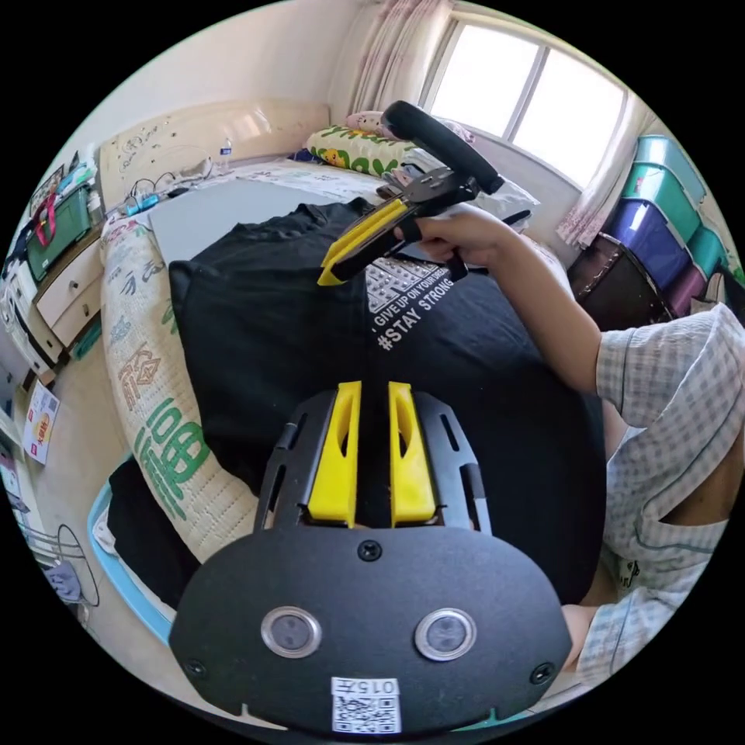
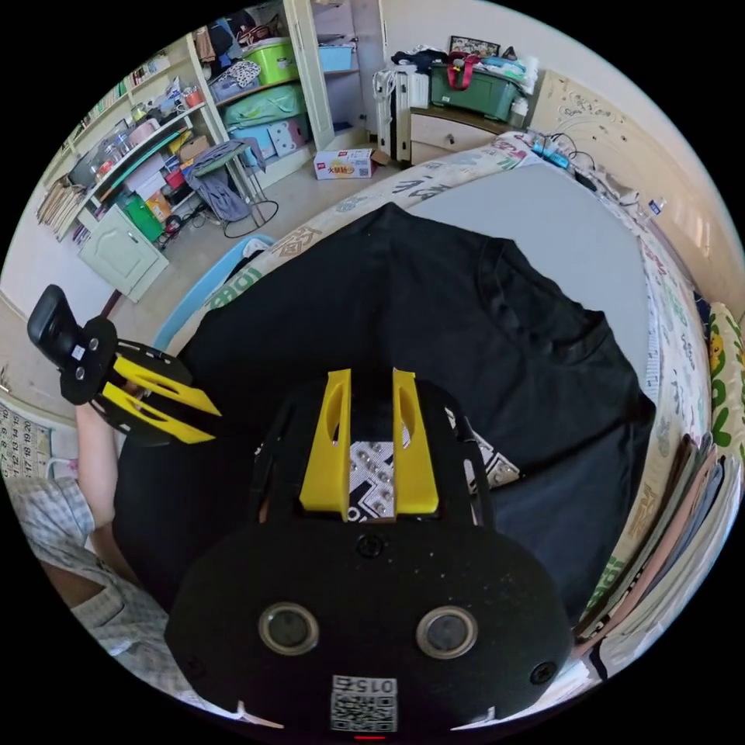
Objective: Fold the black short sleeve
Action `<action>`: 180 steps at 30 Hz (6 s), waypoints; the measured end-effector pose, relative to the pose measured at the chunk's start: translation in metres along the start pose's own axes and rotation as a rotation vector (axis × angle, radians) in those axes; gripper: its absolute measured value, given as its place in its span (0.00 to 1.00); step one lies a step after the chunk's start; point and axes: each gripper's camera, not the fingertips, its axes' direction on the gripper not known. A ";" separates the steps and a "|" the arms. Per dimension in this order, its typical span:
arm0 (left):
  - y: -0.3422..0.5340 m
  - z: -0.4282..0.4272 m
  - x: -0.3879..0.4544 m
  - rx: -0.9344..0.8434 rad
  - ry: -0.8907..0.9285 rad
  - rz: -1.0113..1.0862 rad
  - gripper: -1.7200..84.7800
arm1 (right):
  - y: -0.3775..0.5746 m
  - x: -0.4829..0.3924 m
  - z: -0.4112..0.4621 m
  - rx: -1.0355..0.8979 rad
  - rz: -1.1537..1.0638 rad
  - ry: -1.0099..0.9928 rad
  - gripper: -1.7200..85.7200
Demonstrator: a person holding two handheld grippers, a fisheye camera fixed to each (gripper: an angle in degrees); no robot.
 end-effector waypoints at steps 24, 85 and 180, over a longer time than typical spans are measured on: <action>-0.011 -0.036 0.069 0.055 -0.028 0.084 0.02 | -0.017 -0.009 0.051 -0.009 -0.035 0.034 0.01; -0.068 -0.075 0.119 -0.074 -0.070 -0.076 0.07 | 0.034 -0.118 0.196 -0.052 -0.099 0.006 0.08; 0.268 -0.097 0.204 0.690 -0.081 -0.752 0.09 | 0.454 -0.268 -0.163 0.350 -0.203 0.102 0.09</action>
